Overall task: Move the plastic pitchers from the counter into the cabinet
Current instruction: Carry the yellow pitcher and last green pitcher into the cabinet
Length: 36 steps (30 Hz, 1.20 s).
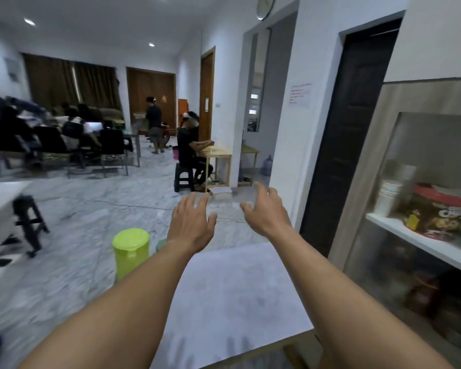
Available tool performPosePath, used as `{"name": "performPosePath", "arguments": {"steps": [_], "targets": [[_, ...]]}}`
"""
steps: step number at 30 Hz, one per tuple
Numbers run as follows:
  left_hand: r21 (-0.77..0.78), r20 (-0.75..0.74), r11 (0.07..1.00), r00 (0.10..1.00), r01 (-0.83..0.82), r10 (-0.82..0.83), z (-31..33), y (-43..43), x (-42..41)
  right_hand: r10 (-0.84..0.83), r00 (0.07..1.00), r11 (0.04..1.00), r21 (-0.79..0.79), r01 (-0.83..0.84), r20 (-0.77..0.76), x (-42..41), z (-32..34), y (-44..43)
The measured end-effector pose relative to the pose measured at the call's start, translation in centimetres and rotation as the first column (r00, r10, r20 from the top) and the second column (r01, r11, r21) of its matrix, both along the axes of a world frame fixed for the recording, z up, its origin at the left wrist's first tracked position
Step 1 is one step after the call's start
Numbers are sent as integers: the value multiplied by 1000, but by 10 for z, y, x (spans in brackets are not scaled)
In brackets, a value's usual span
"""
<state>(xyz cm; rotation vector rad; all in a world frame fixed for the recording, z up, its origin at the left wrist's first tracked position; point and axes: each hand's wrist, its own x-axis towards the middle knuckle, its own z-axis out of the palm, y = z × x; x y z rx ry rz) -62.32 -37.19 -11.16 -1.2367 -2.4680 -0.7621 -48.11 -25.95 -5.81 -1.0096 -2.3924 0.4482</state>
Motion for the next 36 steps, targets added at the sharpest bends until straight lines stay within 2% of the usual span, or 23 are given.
{"name": "performPosePath", "arguments": {"steps": [7, 11, 17, 20, 25, 28, 33, 36], "targets": [[-28, 145, 984, 974, -173, 176, -54, -52, -70, 131, 990, 988, -89, -126, 46, -94, -58, -27], [-39, 255, 958, 924, -284, 284, -89, -68, -107, 203, 976, 970, -154, -189, 81, -146, -99, -29], [-26, 499, 922, 795, -385, 346, -146, -73, -142, 279, 957, 924, -294, -243, 85, -206, -178, -29], [-36, 608, 871, 681, -490, 408, -180, -65, -171, 300, 950, 888, -390, -243, 91, -242, -221, -23], [-34, 738, 819, 538, -573, 408, -218, -42, -205, 161, 987, 835, -534, -132, 7, -279, -273, -12], [-7, 817, 761, 435, -649, 378, -237, -30, -219, 60, 998, 751, -659, -41, 6, -294, -301, -7], [18, 809, 754, 453, -657, 376, -256, -16, -238, 32, 998, 636, -771, 23, 56, -311, -333, 0], [71, 814, 737, 465, -673, 347, -258, -9, -246, 51, 998, 629, -778, -4, 36, -321, -340, 4]]}}
